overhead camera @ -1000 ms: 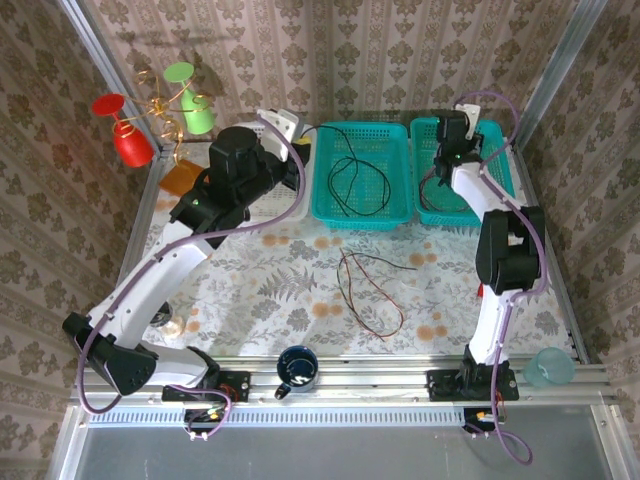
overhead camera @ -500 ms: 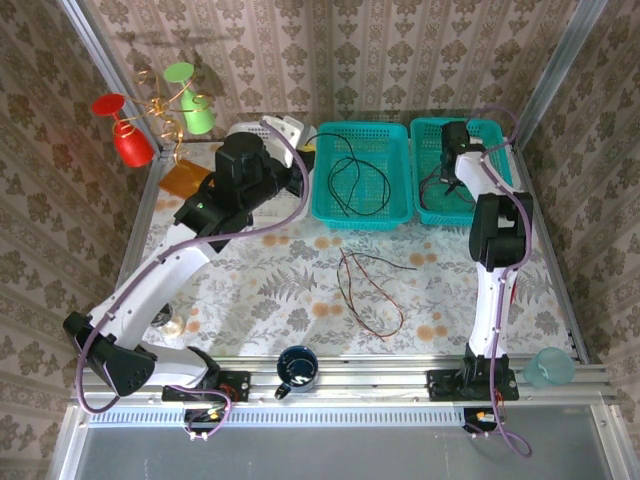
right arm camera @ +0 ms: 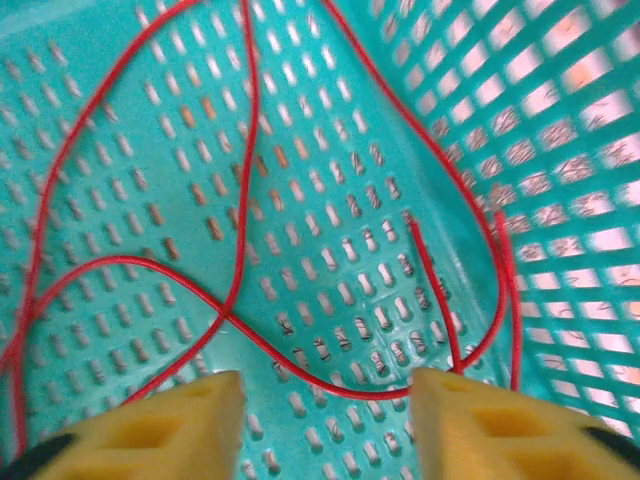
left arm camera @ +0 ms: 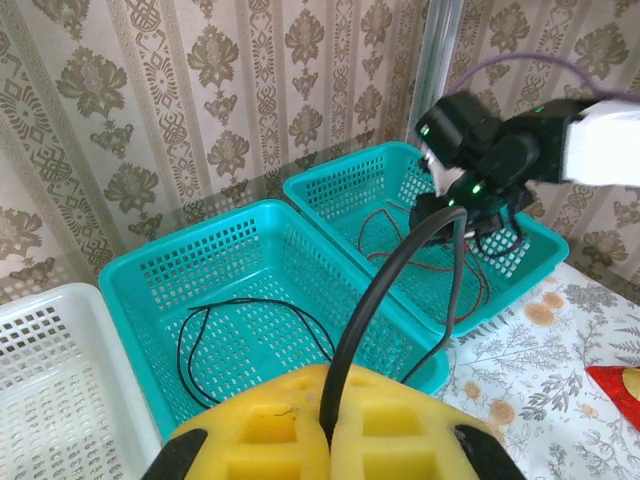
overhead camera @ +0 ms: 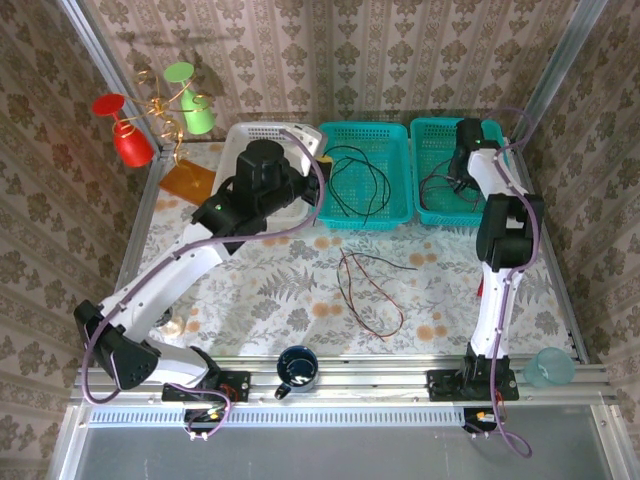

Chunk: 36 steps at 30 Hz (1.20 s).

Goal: Untangle the cables

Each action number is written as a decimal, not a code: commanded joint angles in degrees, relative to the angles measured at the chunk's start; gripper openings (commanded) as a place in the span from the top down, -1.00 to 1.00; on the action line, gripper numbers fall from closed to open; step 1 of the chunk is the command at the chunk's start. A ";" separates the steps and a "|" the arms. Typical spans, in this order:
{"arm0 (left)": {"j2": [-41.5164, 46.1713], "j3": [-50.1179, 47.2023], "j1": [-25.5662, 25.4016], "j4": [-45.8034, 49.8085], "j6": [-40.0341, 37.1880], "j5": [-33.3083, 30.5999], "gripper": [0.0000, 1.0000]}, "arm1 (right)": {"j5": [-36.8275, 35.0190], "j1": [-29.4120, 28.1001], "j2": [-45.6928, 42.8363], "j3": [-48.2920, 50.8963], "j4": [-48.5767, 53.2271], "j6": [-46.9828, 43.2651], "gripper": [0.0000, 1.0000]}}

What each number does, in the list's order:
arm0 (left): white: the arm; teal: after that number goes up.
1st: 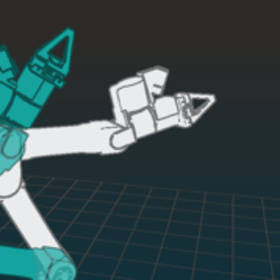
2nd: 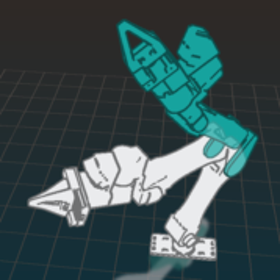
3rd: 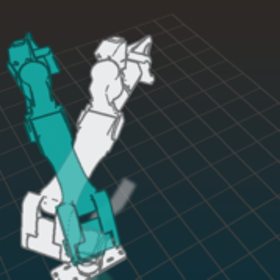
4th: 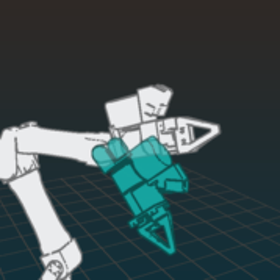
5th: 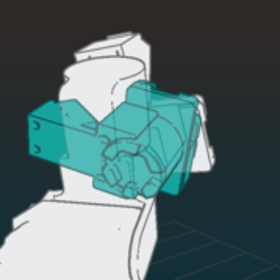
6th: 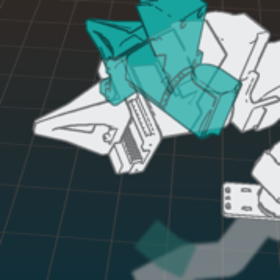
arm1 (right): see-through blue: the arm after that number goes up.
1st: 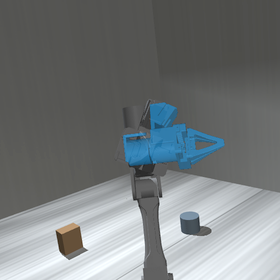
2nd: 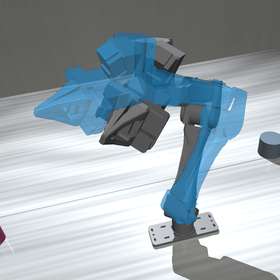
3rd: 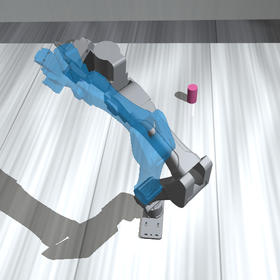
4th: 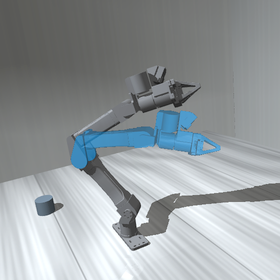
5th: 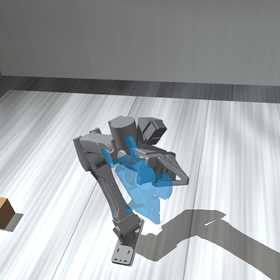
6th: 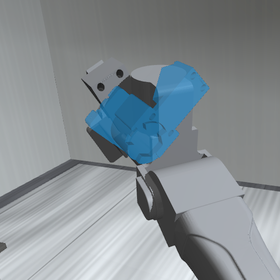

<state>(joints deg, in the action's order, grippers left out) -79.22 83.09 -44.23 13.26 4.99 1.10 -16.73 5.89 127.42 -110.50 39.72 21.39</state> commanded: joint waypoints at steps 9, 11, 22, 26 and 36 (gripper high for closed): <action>-7.59 7.36 0.61 -1.08 -0.91 -0.69 1.00 | 7.42 1.44 -17.04 8.23 -2.41 0.91 -0.56; -9.59 9.76 0.94 -1.47 -1.41 -0.62 1.00 | 9.57 1.49 -20.39 11.77 -4.09 1.17 -0.60; -17.93 20.47 3.54 -2.85 -1.89 0.38 1.00 | 15.31 1.32 -36.53 25.65 -7.05 1.58 -0.63; -20.09 22.04 4.24 -4.24 -1.50 1.35 1.00 | 16.83 1.22 -39.84 27.57 -6.38 1.95 -0.63; -31.27 22.71 6.69 -3.54 2.04 4.49 1.00 | 17.76 0.44 -47.25 34.07 -6.42 2.86 -0.64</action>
<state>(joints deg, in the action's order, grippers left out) -106.87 104.92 -37.71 9.54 5.04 3.51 0.08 6.70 82.50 -77.47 32.97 23.44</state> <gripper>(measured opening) 0.056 0.820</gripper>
